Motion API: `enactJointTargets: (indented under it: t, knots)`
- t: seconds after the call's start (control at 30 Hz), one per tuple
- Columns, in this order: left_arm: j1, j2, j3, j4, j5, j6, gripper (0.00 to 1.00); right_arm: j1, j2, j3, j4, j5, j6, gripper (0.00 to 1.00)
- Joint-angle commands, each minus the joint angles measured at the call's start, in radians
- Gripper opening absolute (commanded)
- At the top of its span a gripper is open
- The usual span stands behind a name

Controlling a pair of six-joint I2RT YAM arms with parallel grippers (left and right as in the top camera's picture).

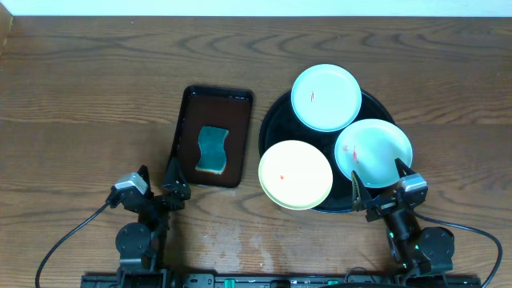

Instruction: Clean dirty plates on tray and stack at the side

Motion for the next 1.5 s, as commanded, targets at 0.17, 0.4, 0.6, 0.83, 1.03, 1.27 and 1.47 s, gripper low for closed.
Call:
enactJointTargets:
  t: [0.17,0.4,0.6,0.83,1.03,1.27,1.47]
  knots:
    - [0.007,-0.008,-0.007,-0.047,-0.008,-0.005,0.83,0.006,-0.004,-0.005,0.0,0.002,-0.012,0.99]
    - [0.008,-0.008,-0.007,-0.047,-0.012,-0.005,0.83,0.006,-0.004,-0.005,0.0,0.002,-0.012,0.99]
    - [0.008,-0.008,-0.007,-0.047,0.003,-0.006,0.83,0.006,-0.004,-0.004,-0.001,0.017,-0.012,0.99]
    - [0.008,-0.008,-0.001,0.029,0.161,-0.008,0.83,0.006,-0.004,-0.004,0.073,-0.108,0.119,0.99]
    - [0.008,0.074,0.233,-0.01,0.16,0.059,0.83,0.005,0.04,0.167,0.074,-0.113,0.076,0.99]
    - [0.008,0.491,0.666,-0.354,0.18,0.101,0.83,0.005,0.425,0.608,-0.219,-0.152,0.014,0.99]
    - [0.007,0.932,1.053,-0.74,0.253,0.108,0.83,0.005,0.9,1.06,-0.643,-0.222,0.014,0.99]
